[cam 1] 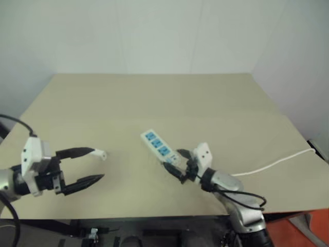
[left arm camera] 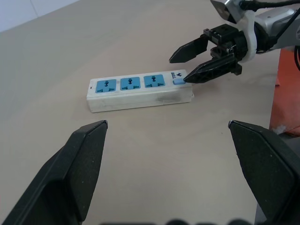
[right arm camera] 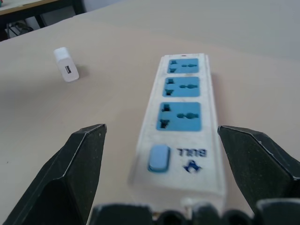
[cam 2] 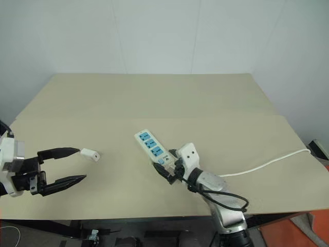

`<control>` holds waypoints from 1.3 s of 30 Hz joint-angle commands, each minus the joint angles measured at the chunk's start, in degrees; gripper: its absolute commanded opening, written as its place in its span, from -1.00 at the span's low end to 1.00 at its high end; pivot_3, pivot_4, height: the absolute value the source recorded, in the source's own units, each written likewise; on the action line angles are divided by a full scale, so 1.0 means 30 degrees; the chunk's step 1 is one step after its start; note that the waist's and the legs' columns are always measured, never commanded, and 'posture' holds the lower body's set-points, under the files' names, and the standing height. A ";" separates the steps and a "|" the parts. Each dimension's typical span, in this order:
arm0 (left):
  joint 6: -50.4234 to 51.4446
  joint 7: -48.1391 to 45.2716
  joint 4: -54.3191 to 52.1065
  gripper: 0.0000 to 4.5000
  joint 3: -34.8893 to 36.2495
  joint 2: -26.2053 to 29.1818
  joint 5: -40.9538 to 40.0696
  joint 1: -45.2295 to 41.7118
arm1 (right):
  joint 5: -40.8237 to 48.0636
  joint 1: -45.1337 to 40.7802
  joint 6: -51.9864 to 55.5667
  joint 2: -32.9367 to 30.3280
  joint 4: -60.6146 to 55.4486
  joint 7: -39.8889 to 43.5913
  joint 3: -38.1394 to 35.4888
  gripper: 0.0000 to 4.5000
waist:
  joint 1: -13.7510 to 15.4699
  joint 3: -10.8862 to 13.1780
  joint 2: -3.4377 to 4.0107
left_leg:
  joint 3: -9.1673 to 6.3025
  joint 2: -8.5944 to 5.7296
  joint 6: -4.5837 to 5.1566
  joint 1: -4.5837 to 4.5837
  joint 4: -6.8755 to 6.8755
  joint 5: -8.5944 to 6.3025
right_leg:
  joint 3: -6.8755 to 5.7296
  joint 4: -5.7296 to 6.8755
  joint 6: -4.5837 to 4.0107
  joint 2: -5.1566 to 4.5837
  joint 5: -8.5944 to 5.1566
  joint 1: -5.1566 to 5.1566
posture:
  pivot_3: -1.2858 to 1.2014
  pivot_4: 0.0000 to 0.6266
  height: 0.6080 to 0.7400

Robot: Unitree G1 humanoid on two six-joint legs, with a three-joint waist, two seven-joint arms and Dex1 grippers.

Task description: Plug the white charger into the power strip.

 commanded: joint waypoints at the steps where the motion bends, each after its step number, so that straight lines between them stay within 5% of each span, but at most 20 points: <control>1: -0.0146 -0.0095 -0.0254 1.00 0.0263 0.0352 -0.0072 -0.0139 | -0.1338 -0.0077 -0.1859 0.0821 0.0795 -0.1678 0.0665 0.98 | -0.0016 0.0000 0.0000 | 0.0002 0.0000 0.0000 0.0002 0.0001 0.0000 | 0.0001 0.0002 0.0000 0.0000 0.0000 0.0000 | 0.03 -0.52 1.00; 8: -0.0033 -0.0080 -0.0364 1.00 0.0496 0.0445 -0.0130 0.0023 | -0.3517 -0.0239 -0.5736 0.1693 0.4051 -0.3450 0.1468 0.98 | -0.0046 -0.0001 0.0000 | 0.0003 0.0001 -0.0001 0.0010 -0.0002 0.0000 | 0.0002 0.0004 -0.0002 0.0000 -0.0001 -0.0001 | 0.03 -0.52 1.00; 20: -0.0099 0.0123 -0.0500 1.00 0.0484 0.0353 -0.0128 0.0016 | -0.2555 -0.0113 -0.5709 0.2060 0.5896 -0.2593 0.1287 0.98 | -0.0089 -0.0007 -0.0011 | 0.0001 0.0005 0.0000 0.0023 -0.0006 0.0000 | 0.0006 0.0011 -0.0003 0.0005 0.0000 0.0005 | 0.03 -0.52 1.00; 25: -0.0157 0.0148 -0.0432 1.00 0.0341 0.0404 -0.0071 -0.0157 | -0.2605 -0.1140 -0.5248 0.1971 0.7064 -0.2522 0.0844 0.51 | -0.0145 -0.0026 -0.0041 | 0.0003 0.0006 0.0000 0.0089 -0.0005 0.0000 | 0.0010 0.0021 -0.0005 0.0006 0.0001 0.0050 | 0.03 -0.52 1.00; 28: -0.0139 0.0152 -0.0451 1.00 0.0366 0.0433 -0.0080 -0.0185 | -0.2498 -0.1598 -0.5516 0.1763 0.7376 -0.2309 0.0503 0.52 | -0.0125 -0.0031 -0.0049 | 0.0000 0.0007 0.0000 0.0105 -0.0005 0.0001 | 0.0010 0.0039 -0.0007 0.0008 0.0001 0.0055 | 0.03 -0.52 1.00; 33: -0.0165 -0.0029 -0.0325 1.00 0.0268 0.0580 -0.0072 -0.0357 | -0.1855 -0.2811 -0.7301 0.0321 0.8341 -0.0379 -0.0249 0.52 | -0.0083 -0.0031 -0.0051 | 0.0002 0.0005 0.0000 0.0074 -0.0005 0.0001 | 0.0010 0.0035 -0.0011 0.0008 -0.0001 0.0039 | 0.03 -0.52 1.00; 39: -0.0507 -0.0798 0.0668 1.00 -0.0393 0.1180 0.0211 -0.1303 | 0.0698 -0.4312 -1.1242 -0.2168 1.0315 0.5617 -0.1380 0.52 | -0.0019 0.0023 -0.0042 | 0.0004 -0.0005 0.0001 0.0023 -0.0001 0.0001 | -0.0003 -0.0004 -0.0012 -0.0002 0.0002 0.0031 | 0.03 -0.52 1.00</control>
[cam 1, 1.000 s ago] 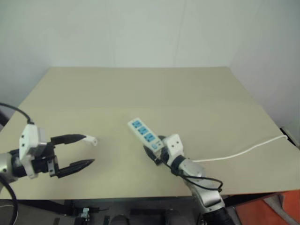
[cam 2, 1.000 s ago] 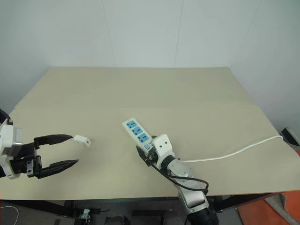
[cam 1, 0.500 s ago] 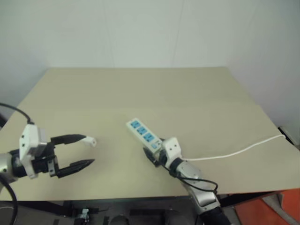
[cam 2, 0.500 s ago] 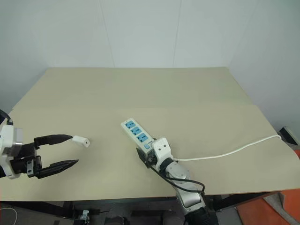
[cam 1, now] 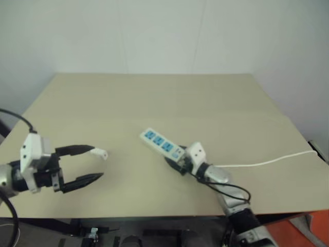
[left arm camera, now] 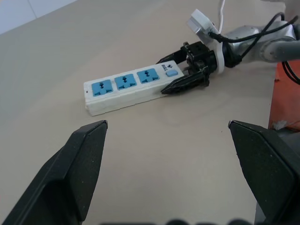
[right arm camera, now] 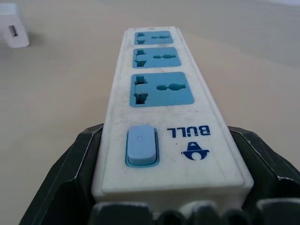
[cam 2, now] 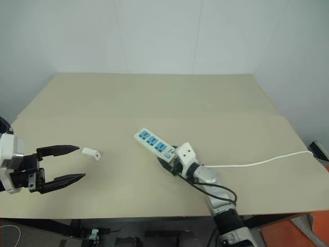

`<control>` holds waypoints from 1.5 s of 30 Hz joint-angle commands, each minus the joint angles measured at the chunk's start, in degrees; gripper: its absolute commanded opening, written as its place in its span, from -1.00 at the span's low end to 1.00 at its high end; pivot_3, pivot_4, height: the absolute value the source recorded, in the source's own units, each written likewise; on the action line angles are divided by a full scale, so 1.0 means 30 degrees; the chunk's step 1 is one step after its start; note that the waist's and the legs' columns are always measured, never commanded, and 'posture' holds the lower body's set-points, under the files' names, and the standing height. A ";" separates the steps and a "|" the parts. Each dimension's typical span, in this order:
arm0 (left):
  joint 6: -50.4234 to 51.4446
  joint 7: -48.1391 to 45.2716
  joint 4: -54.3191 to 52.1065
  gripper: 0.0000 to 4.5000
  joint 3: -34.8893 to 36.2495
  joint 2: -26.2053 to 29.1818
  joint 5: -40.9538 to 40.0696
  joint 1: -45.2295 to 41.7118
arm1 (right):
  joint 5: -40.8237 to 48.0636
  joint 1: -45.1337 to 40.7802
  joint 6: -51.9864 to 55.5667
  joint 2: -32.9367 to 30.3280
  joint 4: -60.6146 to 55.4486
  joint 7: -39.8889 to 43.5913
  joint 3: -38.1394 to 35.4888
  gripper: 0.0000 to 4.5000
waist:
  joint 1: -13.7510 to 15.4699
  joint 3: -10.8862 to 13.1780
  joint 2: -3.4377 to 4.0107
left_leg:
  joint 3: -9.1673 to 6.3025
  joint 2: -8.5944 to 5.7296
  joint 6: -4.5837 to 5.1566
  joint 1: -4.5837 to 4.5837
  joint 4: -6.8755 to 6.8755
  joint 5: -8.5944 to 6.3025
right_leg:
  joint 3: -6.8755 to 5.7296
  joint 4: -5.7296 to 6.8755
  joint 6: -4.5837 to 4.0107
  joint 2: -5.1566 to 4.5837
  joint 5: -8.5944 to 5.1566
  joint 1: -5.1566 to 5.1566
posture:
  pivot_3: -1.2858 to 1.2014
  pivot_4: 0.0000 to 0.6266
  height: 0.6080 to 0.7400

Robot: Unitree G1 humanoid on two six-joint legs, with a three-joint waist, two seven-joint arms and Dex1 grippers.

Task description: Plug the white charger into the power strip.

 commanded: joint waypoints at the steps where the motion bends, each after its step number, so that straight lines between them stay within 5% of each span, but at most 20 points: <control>1: -0.0568 -0.0622 0.0487 1.00 -0.0414 0.0574 0.0208 -0.0706 | 0.2285 -0.0840 -0.2351 -0.0769 0.0384 0.4016 -0.0859 0.52 | -0.0056 0.0012 -0.0004 | -0.0001 0.0003 0.0000 0.0001 -0.0004 0.0000 | 0.0000 0.0001 -0.0001 0.0004 0.0001 -0.0003 | 0.03 -0.52 1.00; 7: -0.1437 -0.2183 0.2559 1.00 -0.1761 0.1580 0.0840 -0.2614 | 0.4042 -0.2305 -0.2202 -0.1812 0.2890 1.0171 -0.0735 0.52 | -0.0166 0.0031 0.0011 | -0.0004 0.0010 0.0001 0.0028 -0.0007 0.0001 | 0.0008 0.0024 -0.0001 0.0021 0.0002 0.0001 | 0.03 -0.52 1.00; 16: -0.3132 -0.4423 0.6801 1.00 -0.5859 0.2405 0.2622 -0.8391 | 0.3341 -0.3134 -0.2714 -0.1088 0.4928 1.3796 0.0422 0.52 | -0.0067 0.0042 0.0020 | -0.0005 0.0004 0.0001 0.0001 -0.0003 0.0001 | -0.0002 0.0029 -0.0071 0.0021 0.0043 -0.0007 | 0.03 -0.52 1.00; 28: -0.6727 -0.7624 1.3332 1.00 -1.2823 0.1186 0.6667 -1.7098 | 0.2670 -0.2808 -0.3020 -0.0348 0.5172 1.4297 0.0910 0.52 | -0.0149 0.0039 0.0015 | -0.0021 0.0000 0.0003 0.0010 0.0033 0.0002 | -0.0002 0.0085 -0.0065 0.0042 0.0041 0.0002 | 0.03 -0.52 1.00; 34: -1.2136 -0.7624 1.7458 1.00 -1.7618 0.1309 1.1597 -2.0390 | 0.2467 -0.2824 -0.3001 -0.0200 0.5230 1.4141 0.0928 0.52 | -0.0121 0.0039 0.0015 | -0.0037 -0.0003 0.0004 0.0016 0.0038 0.0002 | -0.0001 0.0109 -0.0071 0.0052 0.0043 0.0001 | 0.03 -0.52 1.00; 45: -1.5480 -0.7624 2.2446 1.00 -2.3995 0.0459 1.4981 -2.4832 | 0.2143 -0.2939 -0.2878 -0.0167 0.5385 1.3981 0.0969 0.52 | -0.0105 0.0037 0.0012 | -0.0046 -0.0002 0.0008 0.0004 0.0071 0.0001 | -0.0002 0.0127 -0.0020 0.0056 0.0014 0.0001 | 0.03 -0.52 1.00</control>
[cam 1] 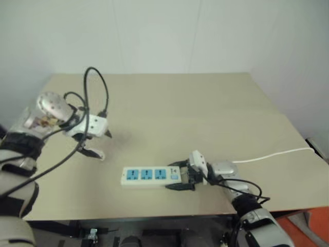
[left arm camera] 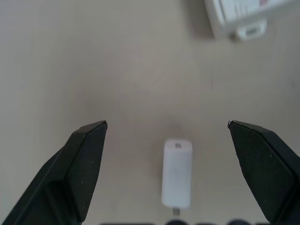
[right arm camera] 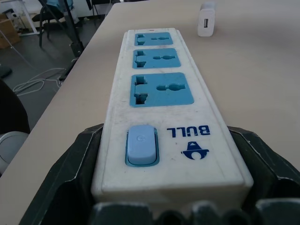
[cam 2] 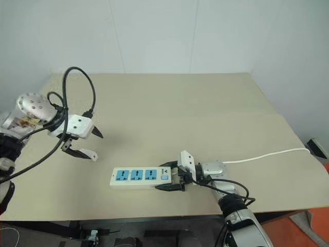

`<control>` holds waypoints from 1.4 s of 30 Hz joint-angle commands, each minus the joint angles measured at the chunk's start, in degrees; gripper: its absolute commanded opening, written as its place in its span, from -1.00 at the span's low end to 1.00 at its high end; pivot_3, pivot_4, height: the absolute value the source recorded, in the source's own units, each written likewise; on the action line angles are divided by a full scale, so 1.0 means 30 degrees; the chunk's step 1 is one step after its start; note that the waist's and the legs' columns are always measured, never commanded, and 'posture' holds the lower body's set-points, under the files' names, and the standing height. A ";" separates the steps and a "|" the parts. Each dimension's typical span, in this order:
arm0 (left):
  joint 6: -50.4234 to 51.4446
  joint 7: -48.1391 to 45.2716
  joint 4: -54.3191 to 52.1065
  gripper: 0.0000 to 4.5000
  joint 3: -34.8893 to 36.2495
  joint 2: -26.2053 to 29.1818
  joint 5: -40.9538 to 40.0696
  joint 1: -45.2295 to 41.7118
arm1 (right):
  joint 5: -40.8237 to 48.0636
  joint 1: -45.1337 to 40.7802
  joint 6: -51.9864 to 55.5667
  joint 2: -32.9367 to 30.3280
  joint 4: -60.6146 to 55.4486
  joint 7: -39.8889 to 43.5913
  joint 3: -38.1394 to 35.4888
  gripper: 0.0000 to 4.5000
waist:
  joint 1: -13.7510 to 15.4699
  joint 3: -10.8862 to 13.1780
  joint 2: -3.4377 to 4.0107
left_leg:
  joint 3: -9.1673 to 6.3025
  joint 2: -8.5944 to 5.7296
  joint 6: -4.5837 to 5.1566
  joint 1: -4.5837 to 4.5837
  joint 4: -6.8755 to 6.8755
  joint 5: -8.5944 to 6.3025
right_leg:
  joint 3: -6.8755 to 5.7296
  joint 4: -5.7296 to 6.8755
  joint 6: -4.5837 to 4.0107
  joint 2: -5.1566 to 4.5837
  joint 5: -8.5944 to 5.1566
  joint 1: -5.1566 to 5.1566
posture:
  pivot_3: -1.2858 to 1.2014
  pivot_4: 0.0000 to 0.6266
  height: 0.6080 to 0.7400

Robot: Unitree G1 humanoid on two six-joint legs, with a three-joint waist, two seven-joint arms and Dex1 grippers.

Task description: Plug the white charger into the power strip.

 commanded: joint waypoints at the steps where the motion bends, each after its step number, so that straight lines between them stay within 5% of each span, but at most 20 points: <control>1: -0.0535 -0.0066 0.1231 1.00 -0.0986 -0.0474 0.1064 -0.1265 | -0.0042 -0.0031 -0.0065 0.0338 -0.0176 -0.0024 0.0244 0.52 | 0.0015 0.0000 -0.0001 | -0.0004 -0.0001 0.0000 -0.0004 0.0004 0.0000 | -0.0001 0.0002 0.0011 0.0001 -0.0006 0.0000 | 0.03 -0.52 1.00; 14: -0.0770 -0.0066 0.2143 1.00 -0.3845 -0.1583 0.2445 -0.2048 | -0.0101 0.0040 0.0316 0.0034 -0.0509 0.0012 0.0189 0.52 | -0.0012 -0.0001 -0.0002 | -0.0007 0.0000 0.0004 -0.0009 0.0021 -0.0002 | 0.0002 0.0012 0.0029 0.0001 -0.0017 0.0002 | 0.03 -0.52 1.00; 34: -0.1121 -0.0066 0.4032 1.00 -0.2926 -0.3039 0.5098 -0.1797 | -0.0372 0.0742 0.0298 0.0060 -0.0957 -0.0330 0.0502 0.52 | 0.0022 -0.0003 -0.0005 | -0.0011 -0.0003 0.0012 -0.0017 0.0030 -0.0007 | -0.0003 0.0011 0.0024 0.0001 -0.0014 0.0003 | 0.03 -0.52 1.00; 42: -0.0984 0.2421 0.5711 1.00 -0.2355 -0.4362 0.7865 -0.1795 | -0.0338 0.0930 0.0504 -0.0078 -0.1358 -0.0515 0.0417 0.52 | 0.0030 -0.0005 -0.0008 | -0.0014 -0.0005 0.0017 -0.0016 0.0036 -0.0010 | -0.0004 0.0015 0.0022 0.0001 -0.0013 0.0006 | 0.03 -0.52 1.00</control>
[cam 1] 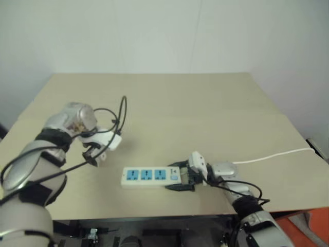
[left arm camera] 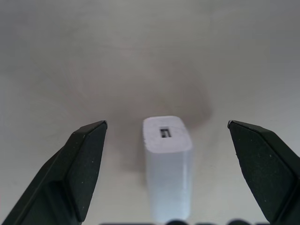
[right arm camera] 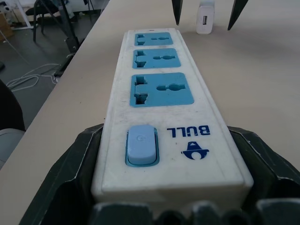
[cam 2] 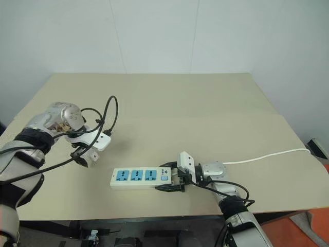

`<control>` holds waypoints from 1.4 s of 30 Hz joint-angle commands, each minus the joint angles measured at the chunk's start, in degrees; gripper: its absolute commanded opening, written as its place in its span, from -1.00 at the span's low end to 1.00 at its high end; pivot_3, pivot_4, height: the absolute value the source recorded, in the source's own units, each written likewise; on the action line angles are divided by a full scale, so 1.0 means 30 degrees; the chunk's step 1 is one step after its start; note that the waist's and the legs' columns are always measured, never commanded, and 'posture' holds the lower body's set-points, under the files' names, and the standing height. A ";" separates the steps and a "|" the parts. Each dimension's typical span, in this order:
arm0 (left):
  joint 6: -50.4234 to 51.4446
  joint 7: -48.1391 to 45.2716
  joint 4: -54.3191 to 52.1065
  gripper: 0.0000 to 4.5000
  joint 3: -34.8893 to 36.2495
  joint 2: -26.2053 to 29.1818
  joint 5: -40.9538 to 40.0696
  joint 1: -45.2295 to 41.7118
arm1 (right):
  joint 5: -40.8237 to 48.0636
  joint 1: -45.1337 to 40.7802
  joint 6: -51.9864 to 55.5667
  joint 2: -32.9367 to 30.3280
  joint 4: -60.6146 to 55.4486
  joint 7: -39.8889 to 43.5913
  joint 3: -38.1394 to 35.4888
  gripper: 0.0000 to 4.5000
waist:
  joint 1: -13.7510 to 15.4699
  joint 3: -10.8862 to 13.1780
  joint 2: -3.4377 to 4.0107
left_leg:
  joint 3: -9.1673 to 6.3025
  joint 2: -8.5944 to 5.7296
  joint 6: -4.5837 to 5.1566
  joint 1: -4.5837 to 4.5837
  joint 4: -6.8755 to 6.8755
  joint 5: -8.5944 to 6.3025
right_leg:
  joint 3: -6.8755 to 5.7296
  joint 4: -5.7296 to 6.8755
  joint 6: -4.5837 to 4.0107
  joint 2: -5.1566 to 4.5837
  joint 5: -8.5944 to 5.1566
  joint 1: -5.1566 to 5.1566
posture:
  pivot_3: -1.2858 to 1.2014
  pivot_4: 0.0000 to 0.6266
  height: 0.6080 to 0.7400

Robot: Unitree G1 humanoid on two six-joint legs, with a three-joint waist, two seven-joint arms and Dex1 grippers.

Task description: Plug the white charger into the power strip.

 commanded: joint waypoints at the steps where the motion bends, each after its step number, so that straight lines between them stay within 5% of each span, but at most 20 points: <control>1: -0.0165 0.1186 0.0673 1.00 0.0619 -0.0288 0.1041 -0.0114 | 0.0071 0.0390 0.0291 0.0128 -0.0399 0.0030 0.0340 0.52 | 0.0013 -0.0001 0.0000 | -0.0001 -0.0001 0.0001 -0.0001 0.0000 0.0000 | 0.0000 0.0000 -0.0002 0.0000 0.0002 0.0000 | 0.03 -0.52 1.00; 11: -0.0634 0.1231 0.1283 1.00 0.1264 -0.0860 0.2366 0.0072 | 0.0140 0.0803 0.0552 0.0012 -0.0993 -0.0238 0.0323 0.52 | 0.0047 -0.0009 0.0005 | -0.0001 -0.0007 0.0001 0.0034 0.0004 -0.0001 | -0.0001 0.0010 0.0003 -0.0002 -0.0002 0.0041 | 0.03 -0.52 1.00; 14: -0.0743 0.1094 0.1382 0.73 0.1493 -0.0924 0.2549 0.0080 | 0.0139 0.0775 0.0588 -0.0001 -0.0976 -0.0281 0.0284 0.52 | 0.0029 -0.0011 0.0004 | -0.0001 -0.0006 0.0001 0.0037 0.0004 -0.0001 | 0.0000 0.0012 0.0004 -0.0001 -0.0002 0.0042 | 0.03 -0.52 1.00; 23: -0.1259 0.0404 0.1469 -0.51 0.2032 -0.0979 0.2593 0.0098 | 0.0041 0.0702 0.0578 0.0060 -0.0891 -0.0491 0.0257 0.52 | -0.0009 -0.0011 0.0003 | 0.0001 -0.0006 0.0008 0.0031 0.0004 -0.0005 | 0.0004 0.0008 -0.0012 -0.0002 0.0007 0.0037 | 0.03 -0.52 1.00; 32: -0.1511 0.0926 0.0614 -0.54 0.4067 -0.1423 0.0890 -0.0181 | -0.0007 0.0567 0.0430 0.0029 -0.0693 -0.0483 0.0273 0.52 | 0.0018 -0.0010 0.0001 | -0.0003 -0.0006 0.0008 0.0022 0.0014 -0.0004 | -0.0001 0.0009 -0.0011 -0.0002 0.0007 0.0037 | 0.03 -0.52 1.00; 42: 0.2548 0.0838 -0.4365 -0.54 1.0109 -0.4249 -0.6867 0.0741 | -0.0081 0.0461 0.0066 0.0013 -0.0397 -0.0309 0.0307 0.52 | 0.0011 -0.0011 0.0001 | -0.0007 -0.0004 0.0008 0.0014 0.0038 -0.0005 | -0.0007 0.0020 -0.0074 -0.0005 0.0045 0.0041 | 0.03 -0.52 1.00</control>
